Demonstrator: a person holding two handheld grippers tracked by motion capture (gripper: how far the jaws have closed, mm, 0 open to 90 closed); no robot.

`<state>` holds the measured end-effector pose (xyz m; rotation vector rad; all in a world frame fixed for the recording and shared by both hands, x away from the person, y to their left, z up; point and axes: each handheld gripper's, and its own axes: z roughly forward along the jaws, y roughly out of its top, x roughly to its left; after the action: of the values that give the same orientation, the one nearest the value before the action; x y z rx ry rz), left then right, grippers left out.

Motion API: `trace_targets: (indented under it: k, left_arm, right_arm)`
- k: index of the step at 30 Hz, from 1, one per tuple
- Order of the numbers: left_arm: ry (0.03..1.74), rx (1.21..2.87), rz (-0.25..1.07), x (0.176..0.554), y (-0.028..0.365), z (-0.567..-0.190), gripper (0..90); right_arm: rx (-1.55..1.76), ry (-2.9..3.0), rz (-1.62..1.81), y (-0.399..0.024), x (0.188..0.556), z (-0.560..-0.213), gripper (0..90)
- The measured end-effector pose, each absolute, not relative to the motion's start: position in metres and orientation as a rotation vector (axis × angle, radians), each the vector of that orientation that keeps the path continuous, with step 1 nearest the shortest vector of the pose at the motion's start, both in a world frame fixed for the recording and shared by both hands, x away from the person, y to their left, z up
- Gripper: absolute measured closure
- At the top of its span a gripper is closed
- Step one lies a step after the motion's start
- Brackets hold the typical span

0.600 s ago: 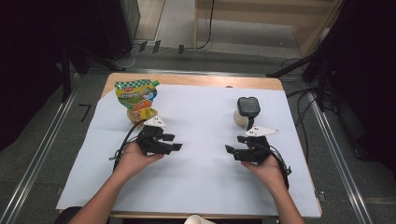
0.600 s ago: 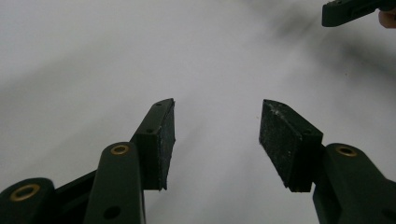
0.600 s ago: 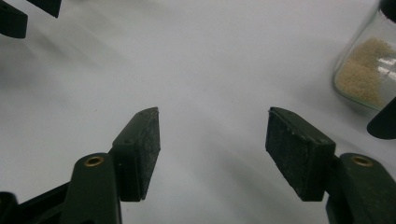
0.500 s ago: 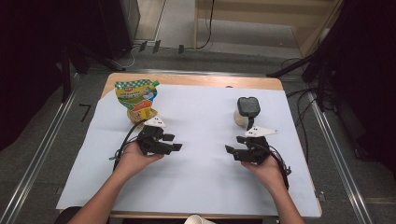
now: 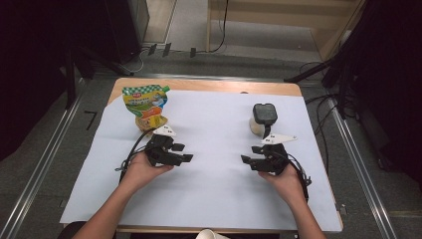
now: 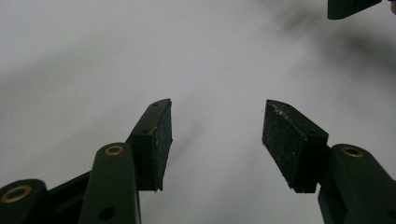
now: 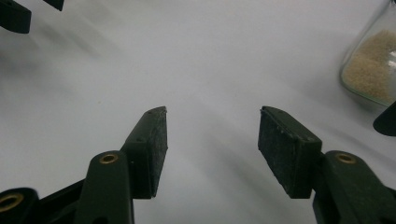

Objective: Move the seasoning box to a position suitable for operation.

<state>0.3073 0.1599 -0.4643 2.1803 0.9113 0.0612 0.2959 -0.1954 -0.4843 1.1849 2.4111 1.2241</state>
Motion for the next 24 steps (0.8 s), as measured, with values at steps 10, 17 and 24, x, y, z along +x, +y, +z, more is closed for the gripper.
trace_targets:
  k: [10,17,24]
  left_arm:
    - [0.908,2.174,0.057,0.309,0.158,-0.466,43.6]
    - [0.891,2.17,0.057,0.309,0.157,-0.464,43.6]
    - [0.897,2.179,0.059,0.309,0.156,-0.465,44.0]
  right_arm:
    - [1.169,2.43,1.172,-0.195,0.293,-0.485,42.3]
    - [1.175,2.418,1.151,-0.198,0.289,-0.483,42.3]
    - [1.192,2.34,1.1,-0.208,0.284,-0.468,42.6]
